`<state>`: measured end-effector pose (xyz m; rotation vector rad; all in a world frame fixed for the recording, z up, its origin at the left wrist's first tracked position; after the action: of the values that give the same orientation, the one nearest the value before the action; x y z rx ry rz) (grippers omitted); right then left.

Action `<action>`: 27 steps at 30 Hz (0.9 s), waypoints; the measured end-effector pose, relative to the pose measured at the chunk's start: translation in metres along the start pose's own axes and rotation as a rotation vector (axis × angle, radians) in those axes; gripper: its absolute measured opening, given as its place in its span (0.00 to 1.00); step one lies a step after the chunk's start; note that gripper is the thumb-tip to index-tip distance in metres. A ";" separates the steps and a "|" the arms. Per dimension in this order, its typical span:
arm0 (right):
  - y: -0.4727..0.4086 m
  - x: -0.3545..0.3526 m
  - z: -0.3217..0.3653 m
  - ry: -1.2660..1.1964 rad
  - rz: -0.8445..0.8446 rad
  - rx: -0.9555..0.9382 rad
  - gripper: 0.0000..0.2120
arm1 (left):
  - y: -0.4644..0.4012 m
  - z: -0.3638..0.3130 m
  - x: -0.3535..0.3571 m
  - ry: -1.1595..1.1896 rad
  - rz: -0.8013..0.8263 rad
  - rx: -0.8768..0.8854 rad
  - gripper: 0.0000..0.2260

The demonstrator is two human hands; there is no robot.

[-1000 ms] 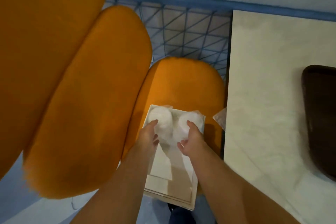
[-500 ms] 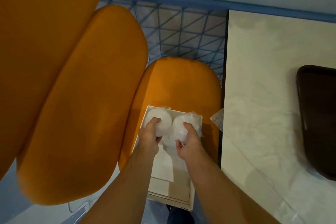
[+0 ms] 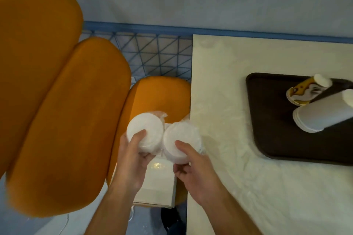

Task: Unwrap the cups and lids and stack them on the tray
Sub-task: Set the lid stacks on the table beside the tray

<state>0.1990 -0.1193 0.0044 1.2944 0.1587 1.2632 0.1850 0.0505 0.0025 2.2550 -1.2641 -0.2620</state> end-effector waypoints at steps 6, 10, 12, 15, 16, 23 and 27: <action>0.057 -0.043 0.076 0.047 0.076 -0.144 0.27 | 0.071 -0.008 0.074 -0.041 0.068 0.049 0.26; 0.064 -0.073 0.121 0.034 0.065 -0.150 0.22 | 0.094 0.006 0.116 -0.037 0.108 -0.019 0.21; 0.056 -0.080 0.142 0.086 0.057 -0.188 0.23 | 0.091 0.007 0.133 -0.043 0.133 -0.035 0.21; 0.043 -0.090 0.169 0.197 0.000 -0.281 0.27 | 0.070 0.002 0.152 -0.106 0.099 -0.026 0.22; 0.038 -0.091 0.173 0.222 -0.011 -0.295 0.28 | 0.059 0.000 0.158 -0.125 0.084 -0.023 0.23; 0.004 -0.099 0.165 0.381 -0.073 -0.271 0.27 | -0.013 -0.001 0.171 -0.343 -0.054 -0.100 0.28; -0.002 -0.101 0.160 0.596 -0.150 -0.324 0.27 | -0.033 -0.001 0.178 -0.696 -0.024 -0.002 0.22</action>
<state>0.2729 -0.2938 0.0064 0.5939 0.4444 1.4438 0.3058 -0.0838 0.0015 2.2510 -1.5508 -1.1285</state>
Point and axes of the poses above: each hand's wrist, its own y-axis away from the middle knuckle, its own x-axis out of the palm, z = x × y, the point moved 9 cm from there along -y, towards the middle knuckle, and after that the axes turned 14 degrees about -y, right-handed, at the moved point
